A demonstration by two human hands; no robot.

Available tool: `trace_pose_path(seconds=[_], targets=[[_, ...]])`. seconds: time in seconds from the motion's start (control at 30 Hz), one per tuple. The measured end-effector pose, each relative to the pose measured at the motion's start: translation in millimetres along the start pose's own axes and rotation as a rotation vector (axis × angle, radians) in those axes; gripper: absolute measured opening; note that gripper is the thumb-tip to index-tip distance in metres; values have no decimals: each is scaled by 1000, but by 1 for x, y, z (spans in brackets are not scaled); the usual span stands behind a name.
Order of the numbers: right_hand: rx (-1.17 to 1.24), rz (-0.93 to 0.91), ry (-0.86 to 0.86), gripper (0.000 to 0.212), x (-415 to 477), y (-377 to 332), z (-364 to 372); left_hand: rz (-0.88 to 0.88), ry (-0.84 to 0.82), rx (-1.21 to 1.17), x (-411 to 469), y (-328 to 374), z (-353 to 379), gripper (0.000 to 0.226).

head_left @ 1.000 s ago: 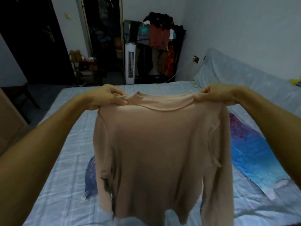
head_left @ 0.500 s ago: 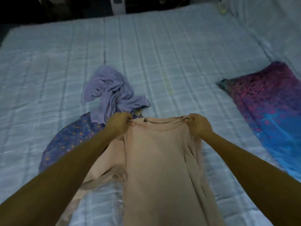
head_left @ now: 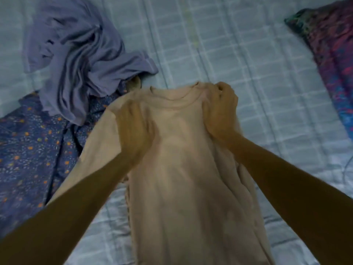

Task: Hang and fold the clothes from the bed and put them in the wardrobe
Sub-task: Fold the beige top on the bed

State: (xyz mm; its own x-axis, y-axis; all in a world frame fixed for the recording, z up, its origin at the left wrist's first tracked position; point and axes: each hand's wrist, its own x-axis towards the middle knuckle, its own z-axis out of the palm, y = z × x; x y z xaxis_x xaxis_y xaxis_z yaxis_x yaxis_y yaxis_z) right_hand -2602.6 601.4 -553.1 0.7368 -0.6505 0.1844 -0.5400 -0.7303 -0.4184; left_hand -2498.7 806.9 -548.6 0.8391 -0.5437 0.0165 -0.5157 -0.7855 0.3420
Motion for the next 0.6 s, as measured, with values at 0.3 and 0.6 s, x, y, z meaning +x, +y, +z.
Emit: trace_pose_path(seconds=[0.3, 0.6], targets=[[-141, -116, -463, 43, -222, 3, -21, 488, -489, 51, -280, -32, -1, 61], [-292, 56, -622, 60, -368, 10, -75, 591, -755, 167, -405, -42, -3, 100]])
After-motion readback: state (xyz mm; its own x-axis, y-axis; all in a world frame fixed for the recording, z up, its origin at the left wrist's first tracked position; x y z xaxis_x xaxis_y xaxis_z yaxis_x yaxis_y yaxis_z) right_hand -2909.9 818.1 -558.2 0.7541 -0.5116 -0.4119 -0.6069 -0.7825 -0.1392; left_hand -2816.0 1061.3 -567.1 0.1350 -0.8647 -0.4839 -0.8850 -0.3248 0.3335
